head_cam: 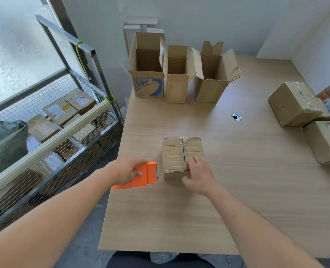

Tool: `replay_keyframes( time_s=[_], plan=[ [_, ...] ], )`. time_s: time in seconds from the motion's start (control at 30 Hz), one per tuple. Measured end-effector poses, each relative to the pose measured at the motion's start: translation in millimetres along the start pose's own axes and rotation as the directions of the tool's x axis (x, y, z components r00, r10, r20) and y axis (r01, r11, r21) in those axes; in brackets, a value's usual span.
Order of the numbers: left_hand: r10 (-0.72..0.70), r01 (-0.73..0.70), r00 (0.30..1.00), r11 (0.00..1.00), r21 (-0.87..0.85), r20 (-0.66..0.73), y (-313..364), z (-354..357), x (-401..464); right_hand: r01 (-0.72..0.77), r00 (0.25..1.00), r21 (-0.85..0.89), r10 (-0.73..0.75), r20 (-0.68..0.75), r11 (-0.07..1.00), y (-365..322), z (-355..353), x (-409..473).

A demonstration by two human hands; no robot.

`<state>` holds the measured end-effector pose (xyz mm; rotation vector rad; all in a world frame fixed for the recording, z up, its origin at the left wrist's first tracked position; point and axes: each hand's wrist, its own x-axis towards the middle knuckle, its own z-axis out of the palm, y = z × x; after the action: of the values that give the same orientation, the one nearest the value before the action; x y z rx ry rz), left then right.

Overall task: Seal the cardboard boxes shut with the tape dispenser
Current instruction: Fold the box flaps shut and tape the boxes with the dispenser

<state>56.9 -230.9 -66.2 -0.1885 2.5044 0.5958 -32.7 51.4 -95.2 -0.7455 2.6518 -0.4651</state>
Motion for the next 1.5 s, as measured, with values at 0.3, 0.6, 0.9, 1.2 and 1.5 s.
replay_keyframes(
  time_s=[0.3,0.6,0.9,1.2,1.5],
  plan=[
    [-0.026,0.027,1.000,0.997,0.074,-0.004,8.7,2.8,7.2,-0.353,0.933,-0.224,0.360,-0.013,0.908,-42.7,5.4,16.5],
    [-0.050,0.043,0.999,0.967,0.249,0.021,44.6,6.1,30.6,-0.293,0.954,-0.295,0.298,-0.030,0.909,-36.1,13.2,19.9],
    [0.053,-0.059,0.998,0.986,0.155,0.044,9.9,-19.7,-15.3,-0.183,0.973,-0.344,0.219,0.068,0.921,-22.5,9.7,22.7],
    [0.229,-0.217,0.972,0.959,0.182,-0.047,18.2,-58.2,-58.4,-0.165,0.974,-0.287,0.202,0.104,0.944,-19.9,3.9,21.5],
    [0.336,-0.335,0.942,0.938,0.090,0.002,23.4,-71.3,-54.5,-0.133,0.968,-0.200,0.171,0.184,0.971,-11.0,-4.7,23.9]
  ],
)
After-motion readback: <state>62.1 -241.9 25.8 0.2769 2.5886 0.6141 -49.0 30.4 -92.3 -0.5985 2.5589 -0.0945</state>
